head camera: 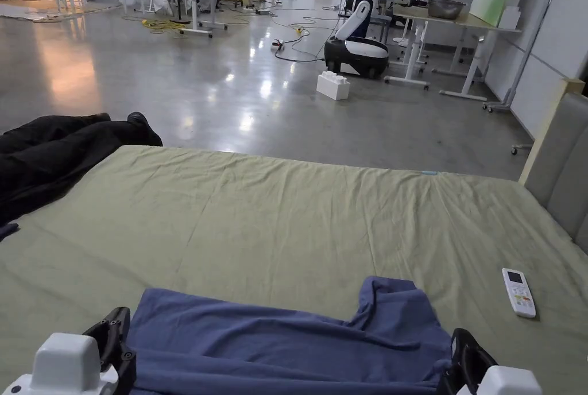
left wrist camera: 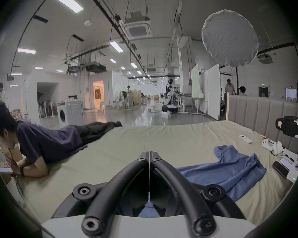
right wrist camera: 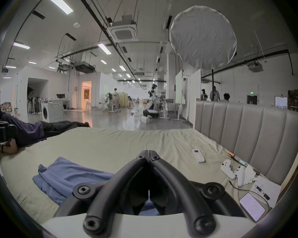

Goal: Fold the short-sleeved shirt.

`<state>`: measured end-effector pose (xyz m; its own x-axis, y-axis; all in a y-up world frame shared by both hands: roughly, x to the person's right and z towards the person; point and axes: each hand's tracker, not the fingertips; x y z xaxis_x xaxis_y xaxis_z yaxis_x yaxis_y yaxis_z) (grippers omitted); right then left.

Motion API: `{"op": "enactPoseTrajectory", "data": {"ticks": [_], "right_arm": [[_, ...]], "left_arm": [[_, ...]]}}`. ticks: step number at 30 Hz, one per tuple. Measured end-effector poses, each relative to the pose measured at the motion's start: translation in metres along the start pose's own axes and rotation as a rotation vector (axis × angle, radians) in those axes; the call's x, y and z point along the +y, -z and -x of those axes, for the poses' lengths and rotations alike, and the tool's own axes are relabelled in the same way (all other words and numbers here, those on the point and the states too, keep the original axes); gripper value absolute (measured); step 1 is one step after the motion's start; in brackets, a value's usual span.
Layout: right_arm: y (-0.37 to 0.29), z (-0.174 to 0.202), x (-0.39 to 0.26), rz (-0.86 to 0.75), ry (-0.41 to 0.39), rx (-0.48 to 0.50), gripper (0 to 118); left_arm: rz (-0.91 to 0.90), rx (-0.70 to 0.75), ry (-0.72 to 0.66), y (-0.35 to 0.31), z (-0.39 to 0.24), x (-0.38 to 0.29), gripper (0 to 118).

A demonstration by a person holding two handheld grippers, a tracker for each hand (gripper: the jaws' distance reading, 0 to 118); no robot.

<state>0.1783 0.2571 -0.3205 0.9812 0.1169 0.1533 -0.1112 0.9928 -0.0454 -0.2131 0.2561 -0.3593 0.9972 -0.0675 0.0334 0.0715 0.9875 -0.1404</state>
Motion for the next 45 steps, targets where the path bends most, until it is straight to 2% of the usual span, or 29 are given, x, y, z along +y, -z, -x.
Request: {"op": "enactPoseTrajectory", "data": {"ticks": [2,3,4,5,8,17,19,20,21,22,23,24,28,31,33,35,36,37,40,42,44,45], "right_arm": [[-0.006,0.001,0.002,0.025,0.025,-0.011,0],[-0.010,0.003,0.009,-0.048,-0.038,-0.015,0],[-0.012,0.004,0.007,-0.008,0.006,-0.005,0],[-0.013,0.005,0.012,-0.060,-0.040,-0.019,0],[-0.011,0.005,0.011,-0.006,0.006,0.004,0],[-0.006,0.001,-0.003,0.051,-0.021,0.008,0],[-0.005,-0.001,-0.007,0.070,-0.026,0.006,0],[-0.004,-0.002,-0.009,0.078,-0.027,0.005,0],[-0.005,-0.004,-0.012,0.089,-0.030,0.004,0],[-0.005,-0.005,-0.015,0.101,-0.032,-0.002,0],[-0.005,-0.007,-0.017,0.107,-0.035,-0.005,0],[-0.004,-0.009,-0.019,0.114,-0.035,-0.007,0],[-0.003,-0.016,-0.027,0.149,-0.041,-0.023,0],[-0.004,-0.020,-0.032,0.176,-0.033,-0.032,0],[-0.004,-0.023,-0.035,0.190,-0.034,-0.038,0],[-0.004,-0.026,-0.038,0.203,-0.032,-0.041,0],[-0.004,-0.028,-0.040,0.211,-0.029,-0.043,0],[-0.003,-0.029,-0.042,0.224,-0.024,-0.048,0],[0.001,-0.040,-0.050,0.271,0.004,-0.068,0],[0.006,-0.050,-0.056,0.314,0.030,-0.080,1],[0.018,-0.065,-0.065,0.405,0.022,-0.086,1],[0.026,-0.073,-0.070,0.477,0.027,-0.077,7]], "left_arm": [[-0.004,-0.005,-0.002,-0.005,0.002,0.004,0],[-0.008,-0.004,-0.003,-0.007,0.002,0.005,0],[-0.005,0.006,-0.002,-0.008,0.004,0.006,0],[0.004,0.019,-0.004,-0.008,0.007,0.007,0],[0.089,0.034,-0.025,0.001,0.022,-0.001,0],[0.648,-0.033,-0.103,0.090,0.076,-0.060,0],[0.730,-0.018,-0.107,0.109,0.077,-0.072,13],[0.764,-0.019,-0.109,0.117,0.079,-0.076,23],[0.789,-0.016,-0.108,0.126,0.080,-0.081,47],[0.817,-0.017,-0.104,0.136,0.081,-0.086,65],[0.852,-0.018,-0.100,0.139,0.076,-0.086,73],[0.875,-0.007,-0.099,0.145,0.075,-0.089,75],[0.983,0.023,-0.118,0.165,0.074,-0.107,75],[1.094,-0.033,-0.077,0.175,0.070,-0.125,75],[1.037,-0.013,-0.036,0.174,0.065,-0.122,71],[1.043,0.003,-0.031,0.172,0.060,-0.121,53],[1.040,-0.001,-0.028,0.171,0.056,-0.121,26],[1.030,-0.013,-0.012,0.168,0.050,-0.121,8],[1.002,-0.097,0.033,0.161,0.037,-0.123,7],[1.001,-0.068,0.076,0.157,0.033,-0.126,7],[0.989,-0.064,0.056,0.147,0.034,-0.118,7],[0.971,-0.061,0.028,0.143,0.036,-0.117,7]]}}
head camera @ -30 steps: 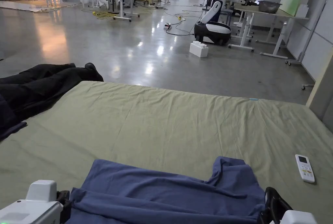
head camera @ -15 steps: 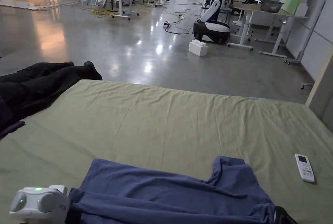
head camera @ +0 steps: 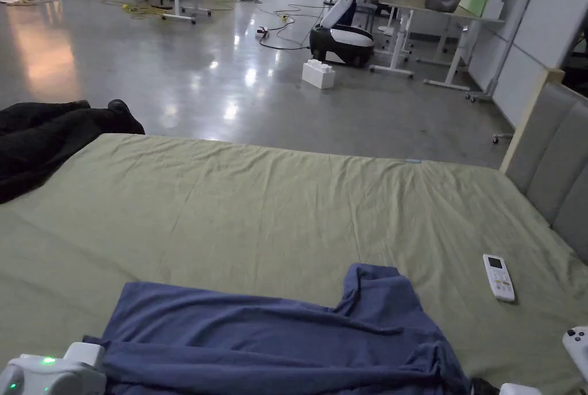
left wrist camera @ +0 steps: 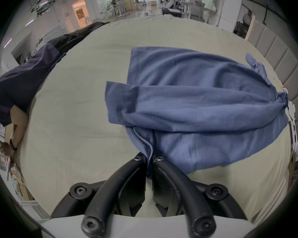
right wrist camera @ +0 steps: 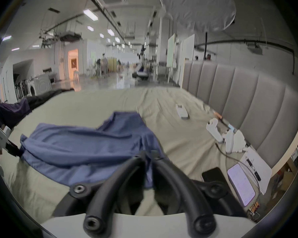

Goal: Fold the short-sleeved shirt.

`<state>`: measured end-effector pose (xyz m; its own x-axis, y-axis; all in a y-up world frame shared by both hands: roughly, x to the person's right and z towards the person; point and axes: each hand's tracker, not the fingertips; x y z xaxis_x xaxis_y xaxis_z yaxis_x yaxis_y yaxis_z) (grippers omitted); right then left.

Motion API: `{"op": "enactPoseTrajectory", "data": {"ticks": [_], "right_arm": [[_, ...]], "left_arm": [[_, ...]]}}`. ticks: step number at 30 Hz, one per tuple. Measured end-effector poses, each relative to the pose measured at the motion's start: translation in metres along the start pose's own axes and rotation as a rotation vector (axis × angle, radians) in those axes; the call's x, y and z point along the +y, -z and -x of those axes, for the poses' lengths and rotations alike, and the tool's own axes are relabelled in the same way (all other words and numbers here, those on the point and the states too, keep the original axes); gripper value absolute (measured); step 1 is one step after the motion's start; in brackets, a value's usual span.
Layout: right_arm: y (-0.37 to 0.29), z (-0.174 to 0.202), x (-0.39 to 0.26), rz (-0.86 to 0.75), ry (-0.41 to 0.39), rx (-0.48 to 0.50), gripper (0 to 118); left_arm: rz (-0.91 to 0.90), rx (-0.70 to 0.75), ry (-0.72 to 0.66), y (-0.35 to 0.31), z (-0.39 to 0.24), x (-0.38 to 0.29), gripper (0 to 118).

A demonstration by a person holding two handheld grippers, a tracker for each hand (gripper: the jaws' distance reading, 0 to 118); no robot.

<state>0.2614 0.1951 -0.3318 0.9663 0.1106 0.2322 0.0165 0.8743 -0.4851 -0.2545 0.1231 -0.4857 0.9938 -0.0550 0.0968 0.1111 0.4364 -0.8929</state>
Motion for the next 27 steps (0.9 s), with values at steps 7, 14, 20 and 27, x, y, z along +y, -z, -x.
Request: {"op": "enactPoseTrajectory", "data": {"ticks": [7,14,20,27], "right_arm": [[0.067,-0.031,-0.008,0.308,0.020,0.063,64],[0.122,-0.016,-0.017,0.501,0.040,0.152,78],[0.134,0.006,-0.028,0.521,-0.058,0.103,50],[0.127,0.020,-0.021,0.499,-0.061,0.129,11]], "left_arm": [[-0.070,-0.008,-0.048,-0.028,0.011,-0.012,7],[-0.081,-0.015,-0.049,-0.030,0.011,-0.011,7],[-0.073,-0.013,-0.063,-0.025,0.010,-0.011,7],[-0.104,-0.030,-0.098,-0.028,0.012,-0.015,7]]}}
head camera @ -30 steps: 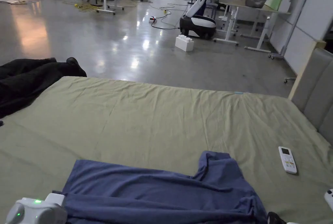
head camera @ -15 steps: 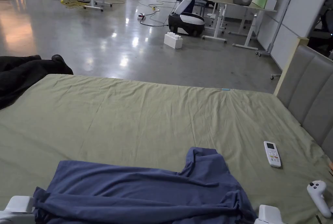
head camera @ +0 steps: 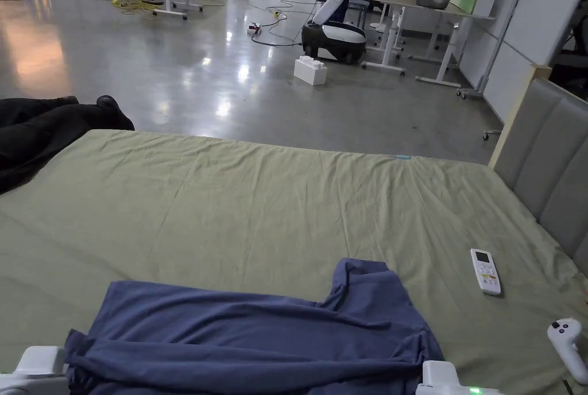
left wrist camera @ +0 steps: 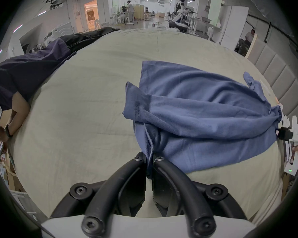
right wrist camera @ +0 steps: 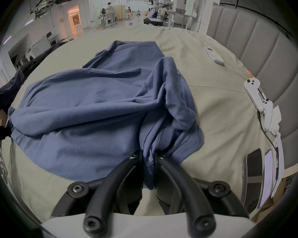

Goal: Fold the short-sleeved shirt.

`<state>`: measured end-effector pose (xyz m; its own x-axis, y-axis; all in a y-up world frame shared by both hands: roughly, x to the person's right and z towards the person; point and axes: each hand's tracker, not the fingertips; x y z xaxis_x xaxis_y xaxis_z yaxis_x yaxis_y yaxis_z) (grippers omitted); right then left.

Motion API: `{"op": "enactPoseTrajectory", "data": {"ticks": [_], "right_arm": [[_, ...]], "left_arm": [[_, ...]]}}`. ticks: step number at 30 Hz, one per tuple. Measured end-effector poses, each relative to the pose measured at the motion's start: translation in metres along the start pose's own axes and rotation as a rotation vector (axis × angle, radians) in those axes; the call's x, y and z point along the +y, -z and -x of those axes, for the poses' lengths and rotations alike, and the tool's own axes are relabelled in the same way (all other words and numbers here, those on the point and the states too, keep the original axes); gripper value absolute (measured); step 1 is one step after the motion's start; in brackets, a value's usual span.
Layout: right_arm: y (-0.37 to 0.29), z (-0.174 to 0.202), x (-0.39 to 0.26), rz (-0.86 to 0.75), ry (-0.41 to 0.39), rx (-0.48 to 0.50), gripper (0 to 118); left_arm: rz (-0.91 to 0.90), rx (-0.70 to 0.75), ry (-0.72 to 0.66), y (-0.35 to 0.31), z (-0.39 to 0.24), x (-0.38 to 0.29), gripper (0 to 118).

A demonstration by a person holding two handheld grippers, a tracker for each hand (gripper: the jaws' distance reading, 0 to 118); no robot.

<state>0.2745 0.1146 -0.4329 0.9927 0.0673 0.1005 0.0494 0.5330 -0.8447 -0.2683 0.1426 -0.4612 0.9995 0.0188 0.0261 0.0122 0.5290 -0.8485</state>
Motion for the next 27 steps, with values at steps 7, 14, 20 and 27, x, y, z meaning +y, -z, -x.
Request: {"op": "enactPoseTrajectory", "data": {"ticks": [7,14,20,27], "right_arm": [[-0.032,-0.012,0.009,-0.044,0.054,0.021,10],[-0.078,-0.013,0.020,-0.092,0.037,0.049,10],[-0.118,-0.017,0.010,-0.099,-0.023,0.045,10],[-0.146,-0.019,-0.038,-0.047,-0.039,0.066,10]], "left_arm": [[-0.074,-0.056,-0.044,-0.030,0.010,0.017,6],[-0.121,-0.103,-0.038,-0.060,0.015,0.029,6],[-0.133,-0.129,-0.074,-0.089,0.033,0.015,6],[-0.097,-0.156,-0.115,-0.112,0.049,-0.035,6]]}}
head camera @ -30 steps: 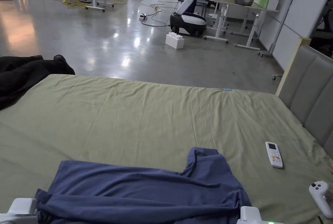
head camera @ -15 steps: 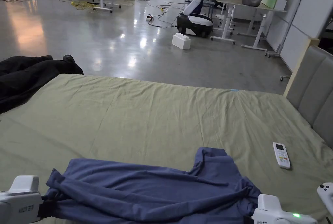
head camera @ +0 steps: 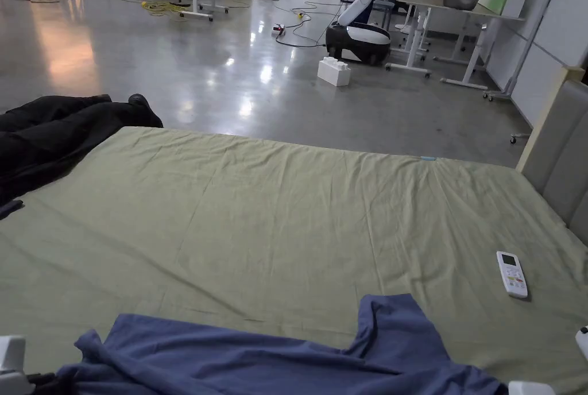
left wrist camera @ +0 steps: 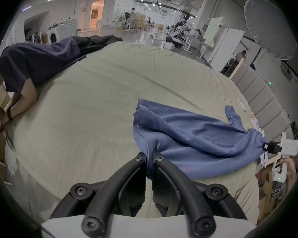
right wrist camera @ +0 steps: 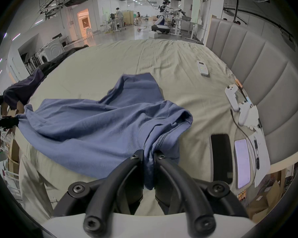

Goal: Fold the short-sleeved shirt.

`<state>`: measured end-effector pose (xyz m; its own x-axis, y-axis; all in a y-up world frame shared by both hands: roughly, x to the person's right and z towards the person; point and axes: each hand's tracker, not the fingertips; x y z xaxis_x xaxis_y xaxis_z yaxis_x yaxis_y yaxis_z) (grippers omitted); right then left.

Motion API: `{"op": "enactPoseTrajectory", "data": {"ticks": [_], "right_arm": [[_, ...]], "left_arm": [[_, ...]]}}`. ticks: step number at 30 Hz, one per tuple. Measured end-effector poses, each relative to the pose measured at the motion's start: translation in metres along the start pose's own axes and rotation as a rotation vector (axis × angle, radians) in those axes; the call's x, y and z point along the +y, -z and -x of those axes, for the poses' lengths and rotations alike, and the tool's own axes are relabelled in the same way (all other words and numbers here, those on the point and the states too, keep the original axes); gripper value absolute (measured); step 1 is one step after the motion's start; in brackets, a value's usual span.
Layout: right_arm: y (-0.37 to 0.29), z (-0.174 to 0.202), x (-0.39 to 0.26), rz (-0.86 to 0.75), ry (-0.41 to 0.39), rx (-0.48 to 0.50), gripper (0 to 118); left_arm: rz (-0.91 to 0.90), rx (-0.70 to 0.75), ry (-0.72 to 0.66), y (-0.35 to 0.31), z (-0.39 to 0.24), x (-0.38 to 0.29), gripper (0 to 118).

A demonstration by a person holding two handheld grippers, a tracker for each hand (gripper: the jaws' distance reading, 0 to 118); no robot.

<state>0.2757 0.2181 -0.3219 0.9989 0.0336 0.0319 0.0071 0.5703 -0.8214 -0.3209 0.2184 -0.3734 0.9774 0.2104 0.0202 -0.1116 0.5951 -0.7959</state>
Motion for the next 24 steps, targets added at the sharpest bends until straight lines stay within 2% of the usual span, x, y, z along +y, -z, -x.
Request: {"op": "enactPoseTrajectory", "data": {"ticks": [5,10,18,19,20,22,23,24], "right_arm": [[-0.003,0.006,-0.046,0.074,-0.014,-0.011,10],[0.025,0.012,-0.087,0.146,-0.029,-0.043,10],[0.048,0.026,-0.098,0.137,-0.083,-0.096,13],[0.047,0.027,-0.098,0.135,-0.085,-0.100,16],[0.045,0.027,-0.098,0.136,-0.087,-0.104,24],[0.039,0.031,-0.094,0.138,-0.103,-0.148,45],[0.033,0.033,-0.090,0.141,-0.124,-0.185,61],[0.027,0.036,-0.086,0.124,-0.136,-0.210,70]], "left_arm": [[0.051,0.008,-0.027,-0.008,0.008,-0.044,6],[0.160,0.065,-0.030,0.017,0.017,-0.084,6],[0.191,0.140,0.049,0.044,0.006,-0.098,6],[0.191,0.146,0.060,0.045,0.004,-0.097,6],[0.186,0.146,0.062,0.043,0.003,-0.097,6],[0.190,0.150,0.070,0.040,0.002,-0.093,8],[0.187,0.149,0.070,0.038,0.001,-0.090,11],[0.175,0.145,0.070,0.035,-0.001,-0.088,18]]}}
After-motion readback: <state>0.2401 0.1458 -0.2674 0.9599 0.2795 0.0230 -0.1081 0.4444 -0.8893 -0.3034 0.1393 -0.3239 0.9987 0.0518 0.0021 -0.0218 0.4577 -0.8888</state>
